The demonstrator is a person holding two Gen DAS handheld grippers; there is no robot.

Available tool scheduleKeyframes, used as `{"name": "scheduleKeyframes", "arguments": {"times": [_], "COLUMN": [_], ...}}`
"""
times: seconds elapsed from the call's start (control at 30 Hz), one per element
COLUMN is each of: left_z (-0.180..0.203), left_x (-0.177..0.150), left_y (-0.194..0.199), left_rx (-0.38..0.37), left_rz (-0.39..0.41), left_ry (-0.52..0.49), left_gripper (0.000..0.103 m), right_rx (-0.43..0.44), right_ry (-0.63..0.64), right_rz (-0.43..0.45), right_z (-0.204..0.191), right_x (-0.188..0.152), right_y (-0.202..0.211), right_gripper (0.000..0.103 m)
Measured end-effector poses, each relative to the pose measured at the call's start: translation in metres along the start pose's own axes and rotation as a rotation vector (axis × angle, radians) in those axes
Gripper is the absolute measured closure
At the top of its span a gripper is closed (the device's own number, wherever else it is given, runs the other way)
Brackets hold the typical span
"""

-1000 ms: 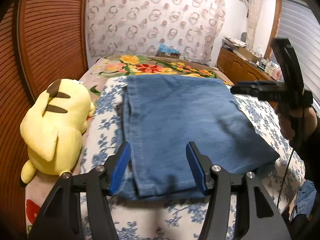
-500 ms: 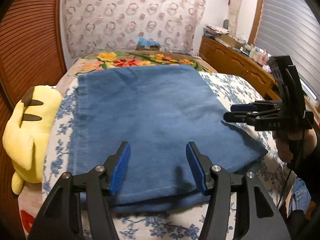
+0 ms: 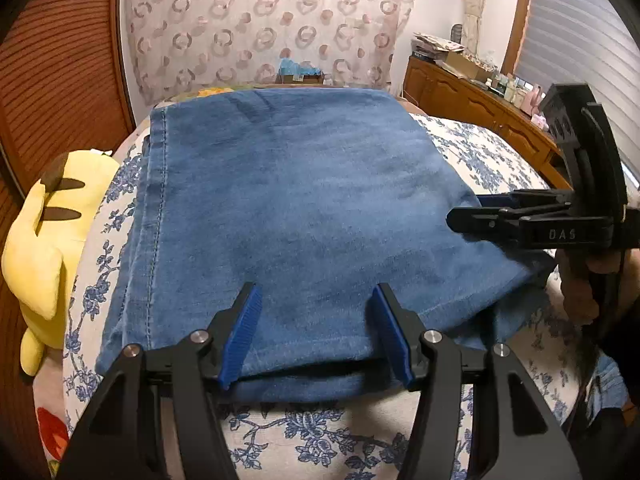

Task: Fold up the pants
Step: 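Fold the jeans over with the left tool and release, smoothing flat, then grasp the jeans edge with the right tool and fold it over the stack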

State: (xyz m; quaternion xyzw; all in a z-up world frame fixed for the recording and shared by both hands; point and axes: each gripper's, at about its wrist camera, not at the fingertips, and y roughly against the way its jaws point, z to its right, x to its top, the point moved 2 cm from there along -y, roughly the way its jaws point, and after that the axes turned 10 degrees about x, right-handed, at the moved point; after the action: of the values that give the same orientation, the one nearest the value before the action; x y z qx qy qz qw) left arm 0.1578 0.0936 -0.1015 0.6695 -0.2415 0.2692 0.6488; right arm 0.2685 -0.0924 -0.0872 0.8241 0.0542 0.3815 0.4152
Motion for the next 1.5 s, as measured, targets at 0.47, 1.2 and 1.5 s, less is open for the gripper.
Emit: {"name": "scheduleKeyframes", "arguments": {"times": [0.47, 1.2, 1.5], "left_z": [0.001, -0.065, -0.116], "left_x": [-0.012, 0.001, 0.001], "left_y": [0.003, 0.059, 0.09], "left_rx": [0.022, 0.046, 0.128], "left_rz": [0.041, 0.102, 0.163], "left_ry": [-0.03, 0.1, 0.173], "left_gripper": [0.046, 0.046, 0.046], "right_rx": [0.047, 0.225, 0.292], "right_ry": [0.033, 0.242, 0.341], "right_rz": [0.006, 0.121, 0.076], "right_z": [-0.008, -0.111, -0.165], "right_x": [0.003, 0.066, 0.077], "right_y": [0.002, 0.022, -0.016], "right_gripper": [0.086, 0.094, 0.094]}}
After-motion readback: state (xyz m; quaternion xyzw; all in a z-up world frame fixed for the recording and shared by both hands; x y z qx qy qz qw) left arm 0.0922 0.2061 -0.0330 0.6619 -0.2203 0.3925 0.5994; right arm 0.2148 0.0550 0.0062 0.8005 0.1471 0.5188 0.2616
